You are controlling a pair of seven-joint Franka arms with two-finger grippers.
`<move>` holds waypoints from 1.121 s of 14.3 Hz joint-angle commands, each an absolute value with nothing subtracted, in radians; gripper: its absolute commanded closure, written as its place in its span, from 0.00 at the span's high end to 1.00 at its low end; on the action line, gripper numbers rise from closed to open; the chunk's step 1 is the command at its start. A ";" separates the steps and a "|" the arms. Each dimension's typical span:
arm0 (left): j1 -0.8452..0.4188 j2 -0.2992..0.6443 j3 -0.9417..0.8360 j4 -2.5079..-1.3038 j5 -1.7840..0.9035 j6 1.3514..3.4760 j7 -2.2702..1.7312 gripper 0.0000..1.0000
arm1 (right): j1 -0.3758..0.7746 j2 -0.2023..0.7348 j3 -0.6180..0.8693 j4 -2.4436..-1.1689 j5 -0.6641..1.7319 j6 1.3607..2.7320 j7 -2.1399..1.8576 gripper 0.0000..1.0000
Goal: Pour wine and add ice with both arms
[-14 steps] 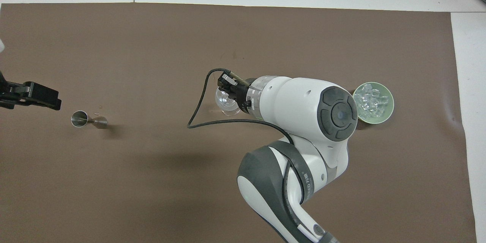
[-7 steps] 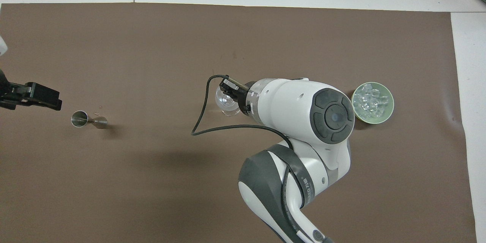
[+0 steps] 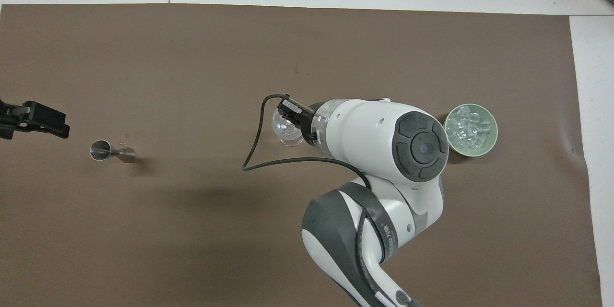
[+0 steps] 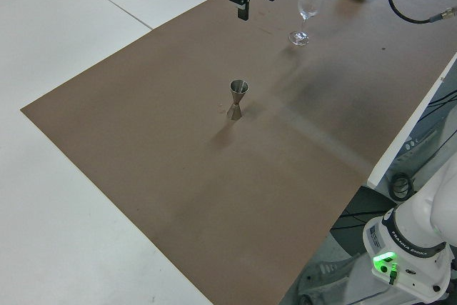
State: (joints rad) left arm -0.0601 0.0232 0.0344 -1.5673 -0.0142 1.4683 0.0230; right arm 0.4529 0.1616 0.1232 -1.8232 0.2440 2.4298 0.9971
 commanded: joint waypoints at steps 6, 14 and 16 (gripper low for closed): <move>-0.129 0.063 0.069 -1.531 0.006 1.499 0.029 1.00 | 0.446 0.144 0.129 -1.836 0.225 2.439 0.999 1.00; -0.130 0.055 0.069 -1.526 0.006 1.506 0.021 1.00 | 0.428 0.127 0.118 -1.804 0.143 2.356 0.996 1.00; -0.129 0.052 0.066 -1.526 0.006 1.505 0.021 1.00 | 0.401 0.082 0.117 -1.804 0.109 2.286 0.979 1.00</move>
